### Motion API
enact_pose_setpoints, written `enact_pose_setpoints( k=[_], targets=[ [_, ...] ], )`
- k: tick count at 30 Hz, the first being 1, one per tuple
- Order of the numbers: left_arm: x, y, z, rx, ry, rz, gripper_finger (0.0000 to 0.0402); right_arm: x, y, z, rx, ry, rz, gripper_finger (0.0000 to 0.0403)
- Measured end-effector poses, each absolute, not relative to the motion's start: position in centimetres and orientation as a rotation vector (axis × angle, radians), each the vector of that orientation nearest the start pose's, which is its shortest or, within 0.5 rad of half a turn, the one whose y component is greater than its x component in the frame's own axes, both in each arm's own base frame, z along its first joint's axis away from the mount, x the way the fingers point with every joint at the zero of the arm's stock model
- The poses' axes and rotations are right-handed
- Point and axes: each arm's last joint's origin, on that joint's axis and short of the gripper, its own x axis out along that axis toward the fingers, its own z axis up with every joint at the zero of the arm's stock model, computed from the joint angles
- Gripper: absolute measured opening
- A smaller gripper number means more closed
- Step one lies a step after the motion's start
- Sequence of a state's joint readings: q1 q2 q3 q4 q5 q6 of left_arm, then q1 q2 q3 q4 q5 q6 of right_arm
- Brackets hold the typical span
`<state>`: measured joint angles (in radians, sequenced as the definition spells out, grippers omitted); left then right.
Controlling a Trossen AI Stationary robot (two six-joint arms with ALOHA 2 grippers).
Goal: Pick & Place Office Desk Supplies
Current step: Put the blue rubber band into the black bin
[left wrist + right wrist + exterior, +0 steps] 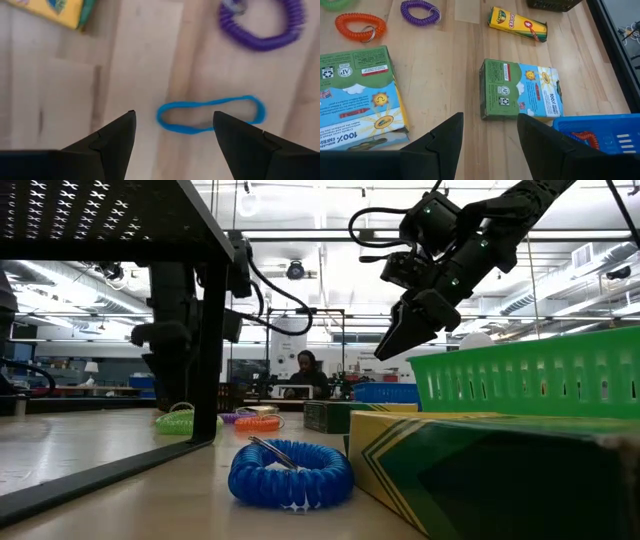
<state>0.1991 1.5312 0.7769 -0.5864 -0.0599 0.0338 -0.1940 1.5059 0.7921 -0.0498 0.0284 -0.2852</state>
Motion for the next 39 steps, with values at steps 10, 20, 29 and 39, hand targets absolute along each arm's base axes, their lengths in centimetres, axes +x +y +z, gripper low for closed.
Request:
enact_pose_setpoints(
  k=[10,20,29,39],
  targets=[
    [24.8,5.5,13.8,-0.08,1.389,0.214,0.0248,29.1,-5.8,18.5,-0.202,0.786,-0.103,0.0197],
    [24.9,5.5,13.7,-0.073,1.386,0.201,0.0167,29.1,-5.8,18.5,-0.203,0.786,-0.102,0.0197],
    [24.9,5.5,13.7,-0.068,1.382,0.202,0.0036,29.1,-5.8,18.5,-0.199,0.786,-0.104,0.0197],
    [24.9,5.5,13.7,-0.084,1.379,0.219,0.0004,29.1,-5.8,18.5,-0.196,0.785,-0.105,0.0197]
  ],
)
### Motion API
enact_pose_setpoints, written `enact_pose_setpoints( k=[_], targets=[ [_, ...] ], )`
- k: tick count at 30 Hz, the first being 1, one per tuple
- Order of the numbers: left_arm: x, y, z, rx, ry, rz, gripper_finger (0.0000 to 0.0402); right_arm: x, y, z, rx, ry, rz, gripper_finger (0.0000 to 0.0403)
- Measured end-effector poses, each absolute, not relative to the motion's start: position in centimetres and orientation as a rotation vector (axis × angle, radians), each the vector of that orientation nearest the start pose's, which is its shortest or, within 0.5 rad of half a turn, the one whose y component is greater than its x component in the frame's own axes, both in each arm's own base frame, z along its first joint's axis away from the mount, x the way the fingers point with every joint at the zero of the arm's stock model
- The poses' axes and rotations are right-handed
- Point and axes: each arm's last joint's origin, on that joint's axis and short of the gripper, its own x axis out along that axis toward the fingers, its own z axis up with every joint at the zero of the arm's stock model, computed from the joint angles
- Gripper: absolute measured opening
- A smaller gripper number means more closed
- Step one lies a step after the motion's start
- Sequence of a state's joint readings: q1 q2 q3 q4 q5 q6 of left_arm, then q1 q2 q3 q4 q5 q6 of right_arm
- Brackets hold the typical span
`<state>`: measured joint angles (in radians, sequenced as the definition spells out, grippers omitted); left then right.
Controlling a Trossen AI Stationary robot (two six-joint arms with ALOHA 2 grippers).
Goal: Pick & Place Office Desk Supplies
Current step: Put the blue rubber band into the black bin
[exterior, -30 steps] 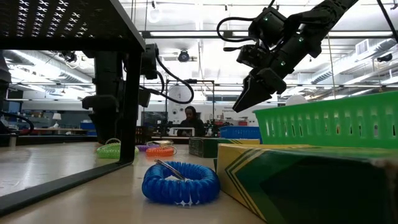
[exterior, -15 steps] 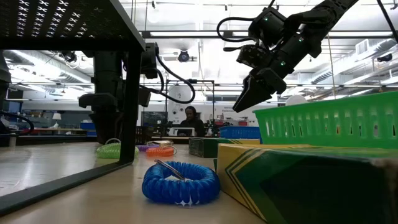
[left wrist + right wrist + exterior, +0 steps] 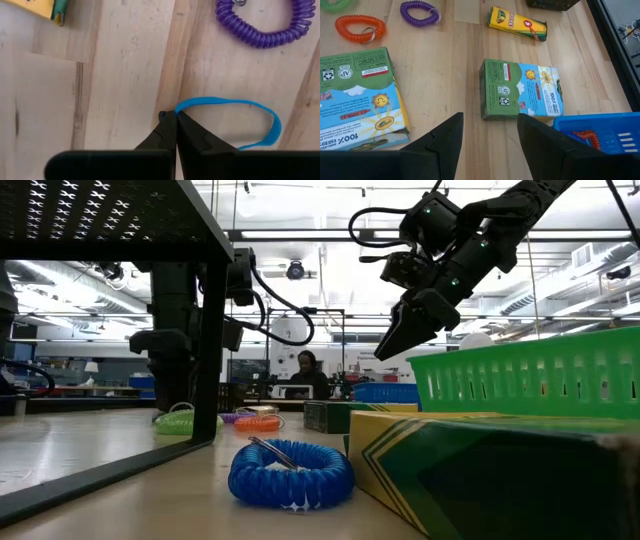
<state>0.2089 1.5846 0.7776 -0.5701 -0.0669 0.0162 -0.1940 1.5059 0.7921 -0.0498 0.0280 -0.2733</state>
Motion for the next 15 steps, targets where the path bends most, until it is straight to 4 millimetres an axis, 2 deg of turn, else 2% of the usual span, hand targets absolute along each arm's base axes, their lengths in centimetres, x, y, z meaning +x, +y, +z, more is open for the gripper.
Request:
enact_pose_setpoints(
  k=[7,15],
  targets=[
    [24.9,5.7,15.1,-0.075,1.341,0.286,0.0002,29.1,-5.8,18.5,-0.196,0.785,-0.105,0.0197],
    [24.9,5.7,16.8,-0.045,1.258,0.272,0.0001,29.1,-5.8,18.5,-0.196,0.785,-0.105,0.0197]
  ],
)
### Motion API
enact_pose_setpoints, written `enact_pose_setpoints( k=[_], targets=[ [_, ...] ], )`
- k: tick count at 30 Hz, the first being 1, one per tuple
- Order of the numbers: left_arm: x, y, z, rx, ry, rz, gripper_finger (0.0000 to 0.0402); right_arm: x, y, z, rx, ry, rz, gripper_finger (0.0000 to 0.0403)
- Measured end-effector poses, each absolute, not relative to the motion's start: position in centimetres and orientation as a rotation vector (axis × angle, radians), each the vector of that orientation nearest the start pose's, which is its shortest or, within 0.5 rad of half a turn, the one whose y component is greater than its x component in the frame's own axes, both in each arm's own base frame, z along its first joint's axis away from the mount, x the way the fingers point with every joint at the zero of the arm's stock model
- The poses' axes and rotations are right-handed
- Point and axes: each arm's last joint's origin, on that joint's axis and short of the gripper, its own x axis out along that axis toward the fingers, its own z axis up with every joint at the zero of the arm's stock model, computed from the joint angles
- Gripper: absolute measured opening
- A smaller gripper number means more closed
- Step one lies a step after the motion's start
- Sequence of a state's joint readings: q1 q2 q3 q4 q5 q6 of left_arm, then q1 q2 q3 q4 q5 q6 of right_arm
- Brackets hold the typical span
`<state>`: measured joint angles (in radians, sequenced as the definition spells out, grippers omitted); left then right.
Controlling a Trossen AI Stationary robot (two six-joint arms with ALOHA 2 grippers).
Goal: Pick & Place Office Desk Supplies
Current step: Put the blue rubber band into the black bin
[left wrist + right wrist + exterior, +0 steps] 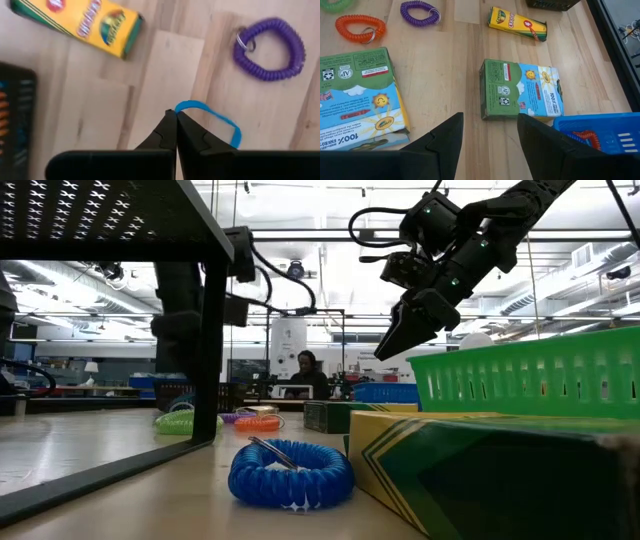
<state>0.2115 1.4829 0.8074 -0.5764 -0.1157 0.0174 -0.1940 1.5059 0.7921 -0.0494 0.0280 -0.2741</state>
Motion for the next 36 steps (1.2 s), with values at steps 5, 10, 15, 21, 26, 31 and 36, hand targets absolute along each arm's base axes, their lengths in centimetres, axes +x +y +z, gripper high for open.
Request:
enact_pose_setpoints(
  k=[5,10,15,21,26,31,36],
  targets=[
    [25.2,5.7,17.9,-0.029,1.169,0.259,0.0001,29.1,-5.8,18.5,-0.197,0.785,-0.105,0.0197],
    [25.6,5.8,18.9,-0.015,1.048,0.244,0.0001,29.1,-5.8,18.5,-0.197,0.785,-0.105,0.0197],
    [26.1,5.9,19.8,0.013,0.952,0.237,0.0001,29.1,-5.8,18.5,-0.196,0.785,-0.105,0.0197],
    [26.6,6.5,20.6,0.036,0.841,0.215,0.0001,29.1,-5.8,18.5,-0.197,0.785,-0.105,0.0197],
    [27.5,7.2,21.8,0.041,0.669,0.133,0.0001,29.1,-5.8,18.5,-0.197,0.785,-0.105,0.0197],
    [28.3,7.5,23.2,0.074,0.489,0.048,0.0001,29.1,-5.8,18.5,-0.197,0.785,-0.105,0.0197],
    [29.1,7.6,25.0,0.113,0.289,0.03,0.0001,29.2,-5.8,18.5,-0.201,0.785,-0.103,0.0197]
  ],
)
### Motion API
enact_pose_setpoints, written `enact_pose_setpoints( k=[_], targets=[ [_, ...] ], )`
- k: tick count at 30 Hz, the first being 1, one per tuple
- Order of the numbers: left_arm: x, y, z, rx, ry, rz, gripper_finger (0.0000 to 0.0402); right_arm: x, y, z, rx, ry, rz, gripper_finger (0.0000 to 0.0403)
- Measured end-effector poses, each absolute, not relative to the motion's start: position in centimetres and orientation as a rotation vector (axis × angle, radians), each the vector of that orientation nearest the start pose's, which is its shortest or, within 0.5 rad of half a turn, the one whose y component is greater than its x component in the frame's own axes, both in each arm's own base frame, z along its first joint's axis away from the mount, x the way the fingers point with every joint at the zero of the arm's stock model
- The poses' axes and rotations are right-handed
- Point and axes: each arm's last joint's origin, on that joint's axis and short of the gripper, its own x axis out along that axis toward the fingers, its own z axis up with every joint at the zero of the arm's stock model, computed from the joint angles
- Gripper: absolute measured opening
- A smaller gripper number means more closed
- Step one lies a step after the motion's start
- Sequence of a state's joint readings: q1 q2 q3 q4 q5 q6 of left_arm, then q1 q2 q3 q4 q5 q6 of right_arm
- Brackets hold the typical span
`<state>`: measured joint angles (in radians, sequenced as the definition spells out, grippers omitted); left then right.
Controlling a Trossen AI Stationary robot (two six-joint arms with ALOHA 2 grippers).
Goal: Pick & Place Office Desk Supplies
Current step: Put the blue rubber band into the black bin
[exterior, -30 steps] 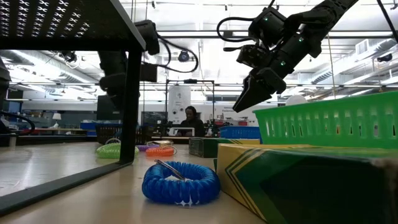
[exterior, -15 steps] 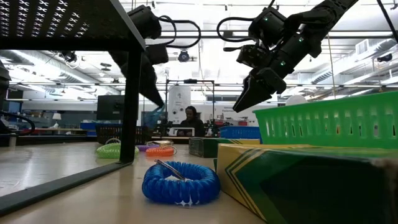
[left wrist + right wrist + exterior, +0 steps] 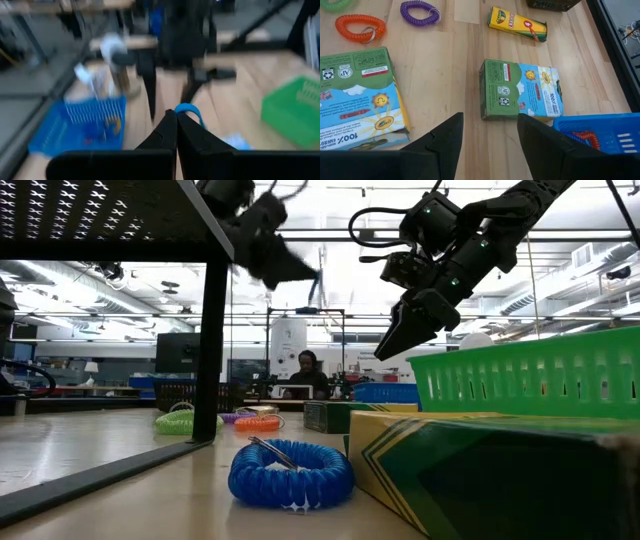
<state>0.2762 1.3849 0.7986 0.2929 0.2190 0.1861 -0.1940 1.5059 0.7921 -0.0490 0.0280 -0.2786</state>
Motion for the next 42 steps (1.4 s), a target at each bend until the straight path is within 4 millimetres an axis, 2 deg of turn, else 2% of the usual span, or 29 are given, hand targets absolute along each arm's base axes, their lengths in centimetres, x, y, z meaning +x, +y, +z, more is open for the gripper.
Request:
enact_pose_setpoints(
  k=[3,6,13,19,26,36,42],
  targets=[
    [29.3,7.5,26.0,0.133,0.186,0.012,0.0001,29.2,-5.8,18.5,-0.201,0.785,-0.103,0.0197],
    [29.0,7.8,26.6,0.144,0.153,0.011,0.0001,29.2,-5.8,18.5,-0.2,0.785,-0.104,0.0197],
    [27.0,9.5,27.0,0.121,0.117,0.12,0.0001,29.1,-5.8,18.5,-0.2,0.785,-0.104,0.0197],
    [23.5,10.8,25.2,0.06,0.0,0.211,0.0001,29.2,-5.8,18.5,-0.2,0.785,-0.104,0.0197],
    [20.9,12.4,21.9,-0.049,0.087,0.389,0.0001,29.2,-5.8,18.5,-0.195,0.784,-0.106,0.0197],
    [19.5,14.0,20.3,-0.166,0.224,0.681,0.0001,29.2,-5.8,18.5,-0.171,0.782,-0.116,0.0197],
    [19.3,14.0,19.6,-0.2,0.322,0.824,0.0001,29.2,-5.8,18.5,-0.171,0.782,-0.116,0.0197]
  ],
)
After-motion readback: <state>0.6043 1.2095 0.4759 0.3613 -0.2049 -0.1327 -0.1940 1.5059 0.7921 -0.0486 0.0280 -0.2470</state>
